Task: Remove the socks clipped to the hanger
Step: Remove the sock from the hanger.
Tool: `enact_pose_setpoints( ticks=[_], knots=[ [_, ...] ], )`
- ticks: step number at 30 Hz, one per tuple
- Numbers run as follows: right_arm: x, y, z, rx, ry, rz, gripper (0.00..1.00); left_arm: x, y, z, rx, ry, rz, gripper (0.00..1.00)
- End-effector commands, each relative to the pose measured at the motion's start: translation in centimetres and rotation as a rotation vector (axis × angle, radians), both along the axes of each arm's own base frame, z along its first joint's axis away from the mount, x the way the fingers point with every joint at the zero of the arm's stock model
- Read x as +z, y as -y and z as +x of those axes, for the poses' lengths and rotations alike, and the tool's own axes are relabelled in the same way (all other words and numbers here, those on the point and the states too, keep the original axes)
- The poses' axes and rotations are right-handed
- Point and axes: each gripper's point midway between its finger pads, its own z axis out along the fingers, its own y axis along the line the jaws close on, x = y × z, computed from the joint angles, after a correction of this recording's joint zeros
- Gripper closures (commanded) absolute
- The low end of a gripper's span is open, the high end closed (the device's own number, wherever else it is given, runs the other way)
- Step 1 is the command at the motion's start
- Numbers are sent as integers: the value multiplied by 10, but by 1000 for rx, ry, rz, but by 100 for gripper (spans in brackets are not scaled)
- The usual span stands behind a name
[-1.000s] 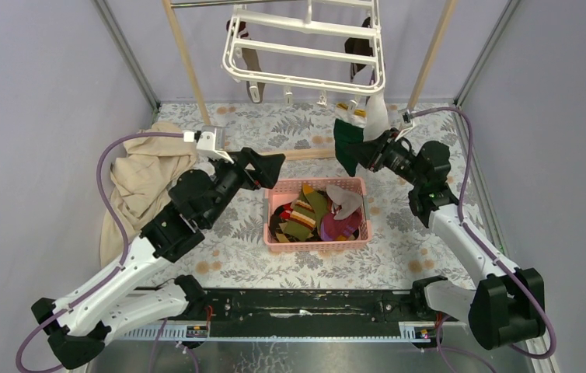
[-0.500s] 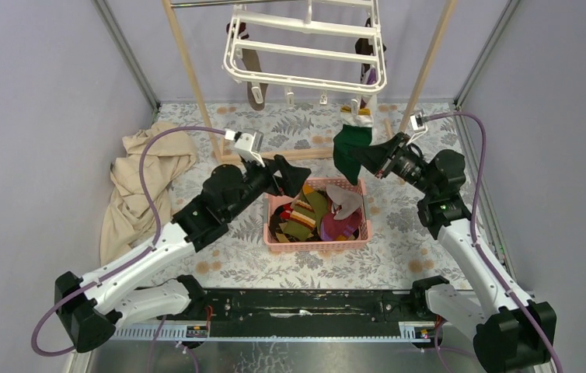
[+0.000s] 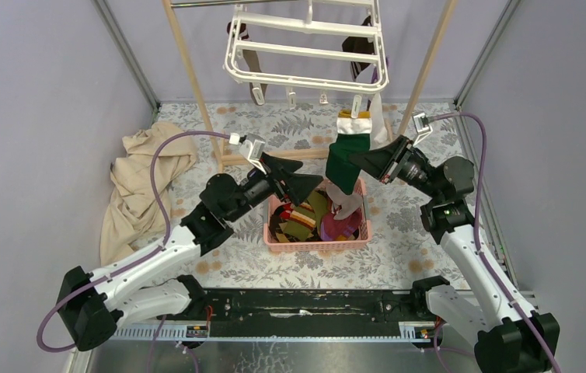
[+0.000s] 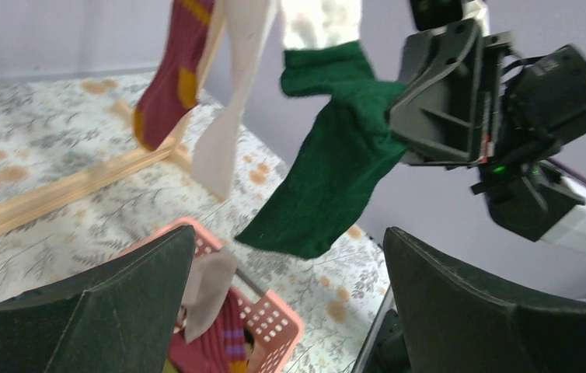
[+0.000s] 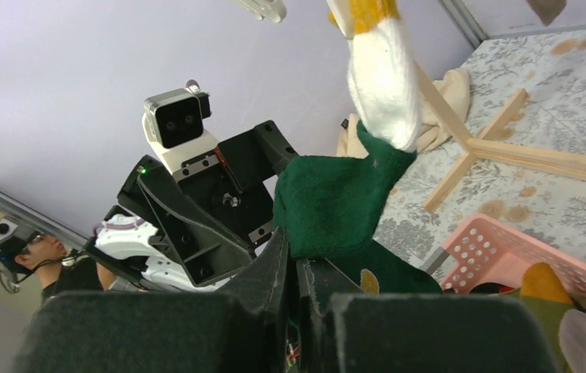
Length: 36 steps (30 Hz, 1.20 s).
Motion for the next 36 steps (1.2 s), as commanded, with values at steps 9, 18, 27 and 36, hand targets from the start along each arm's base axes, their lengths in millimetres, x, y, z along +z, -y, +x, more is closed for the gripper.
enact_pose_setpoints(
  ticks=[9, 18, 27, 36],
  knots=[
    [38, -20, -33, 122, 78, 68, 99, 42, 25, -13, -156, 127, -153, 1],
    [52, -25, -39, 144, 95, 82, 99, 47, 31, -19, -209, 147, -176, 17],
    [46, -25, -36, 127, 91, 64, 95, 52, 41, -27, -285, 140, -145, 100],
    [40, -24, -30, 95, 95, 43, 67, 70, 23, -25, -249, 98, -148, 100]
  ],
)
